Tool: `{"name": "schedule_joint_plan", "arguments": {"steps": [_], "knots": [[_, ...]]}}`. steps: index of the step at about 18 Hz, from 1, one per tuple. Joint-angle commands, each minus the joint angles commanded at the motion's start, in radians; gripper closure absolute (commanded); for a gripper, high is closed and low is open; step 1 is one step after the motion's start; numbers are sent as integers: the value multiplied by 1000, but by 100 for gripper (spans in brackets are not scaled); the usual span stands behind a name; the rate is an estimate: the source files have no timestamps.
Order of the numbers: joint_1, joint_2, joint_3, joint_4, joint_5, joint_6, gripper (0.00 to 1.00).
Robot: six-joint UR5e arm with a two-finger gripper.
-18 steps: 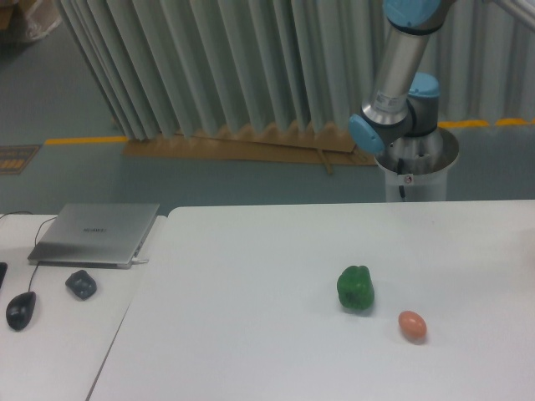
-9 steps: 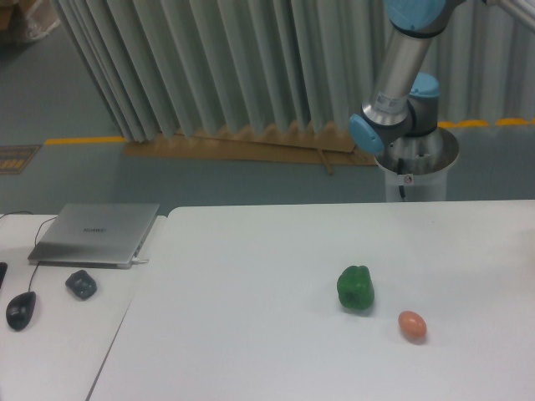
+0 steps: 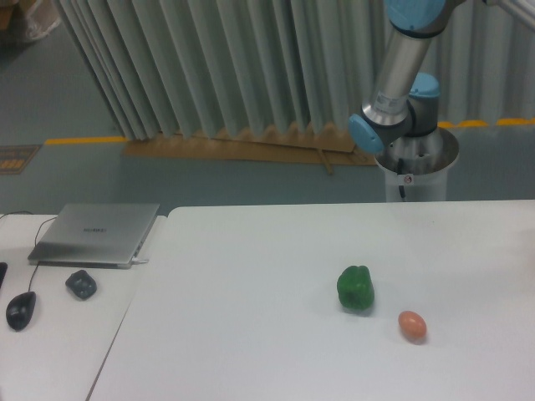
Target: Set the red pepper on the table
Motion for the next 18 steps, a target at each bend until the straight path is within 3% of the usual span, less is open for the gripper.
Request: {"name": "schedule_joint_plan", "arguments": {"steps": [3,8,10,14,16,18], "knots": [[-2,11,6,-25,0,-2,47],[-46,38,95,-216,-21,-107,47],[-70,54,112,-264,-89,-172,47],[-116,86,114,-308,-124,-244,47],[-139,94,114,-310,-210,-334,47],[-175,92,114,-305,-219,-391,47]]}}
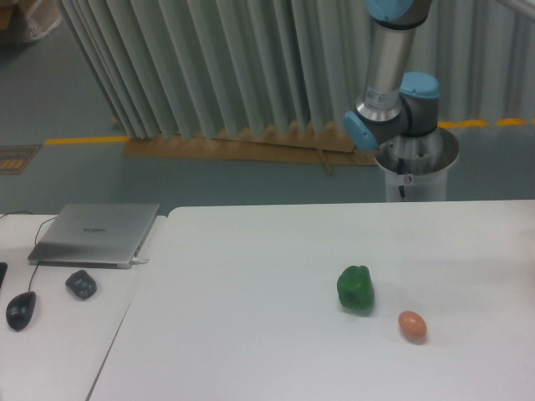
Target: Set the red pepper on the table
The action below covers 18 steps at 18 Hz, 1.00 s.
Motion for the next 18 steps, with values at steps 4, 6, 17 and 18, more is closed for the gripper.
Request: {"name": "schedule_joint_plan", "arguments": {"steps": [4,6,17,18], "knots": [[-101,-11,-8,64,-37,-208,47],[-127,-15,-20,93,-63,-265,47],[-197,-81,-63,322,-49,-367,47],[-197,-92,-63,353,-48,-368,47]]}}
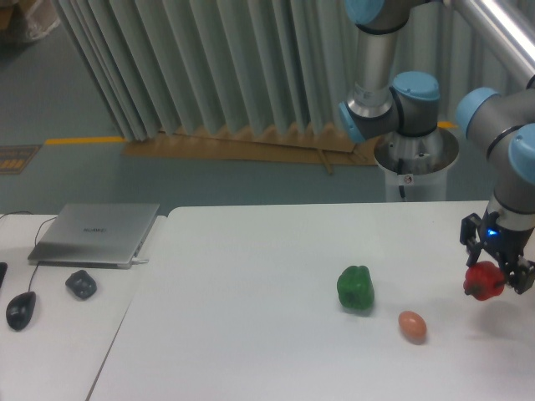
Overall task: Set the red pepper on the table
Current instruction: 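Lower the held red bell pepper onto the table beside the egg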
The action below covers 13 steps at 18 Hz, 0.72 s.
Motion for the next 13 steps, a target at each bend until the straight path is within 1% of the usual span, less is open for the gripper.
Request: {"name": "schedule_joint_plan", "arguments": {"steps": [2,4,7,9,10,11,12,13], "knots": [[0,-17,6,29,-2,-2,47],[0,-19,0,33,-2,-26,47],[-11,-38,-2,69,2,-31,47],[-11,-25,-8,66,41,-25,47],[-11,-16,-11,62,43,-22,43],[-8,-9,-6,62,46,-28,32],[-6,-5,-12,57,48,-22,13],[-8,0,-29,59,49,-21,0]]}}
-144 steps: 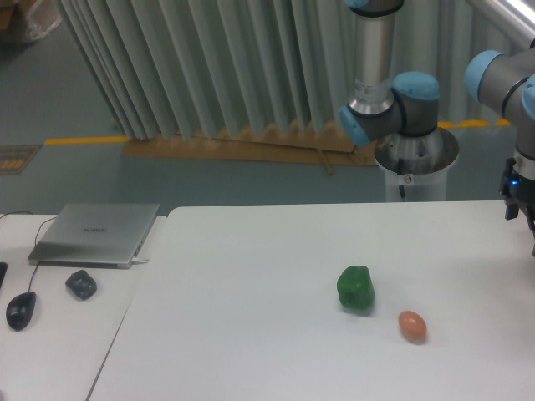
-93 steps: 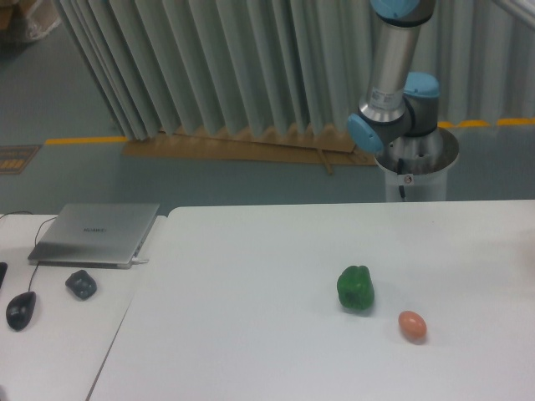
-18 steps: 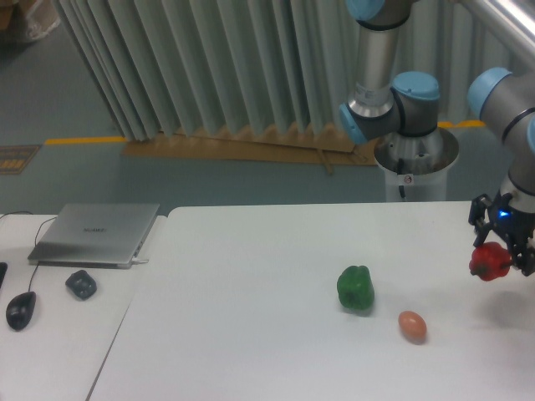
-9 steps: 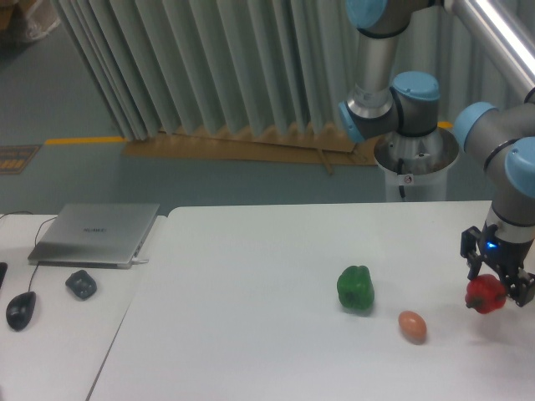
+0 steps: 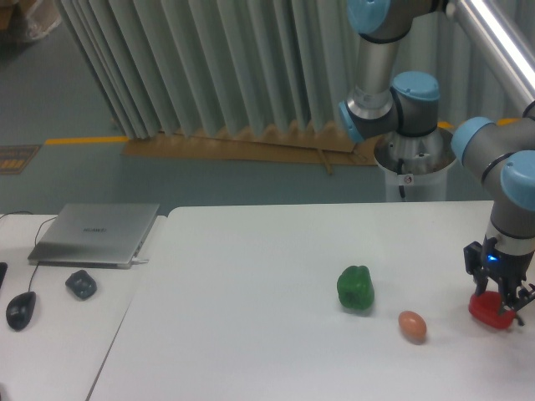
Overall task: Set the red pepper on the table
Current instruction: 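Open the gripper and lift it up away from the red pepper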
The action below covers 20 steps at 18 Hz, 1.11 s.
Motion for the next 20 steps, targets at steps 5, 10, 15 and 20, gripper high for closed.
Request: {"name": "schedule_joint_plan", "arguments": {"steps": [5,10,15,20], "knots": [[-15,20,-12,-3,57,-3,0],[-31,72,-5,-50,109,3,0],[-31,123,-11,-109,98,8,0],[-41,143,-11,-140,98,8,0]]}}
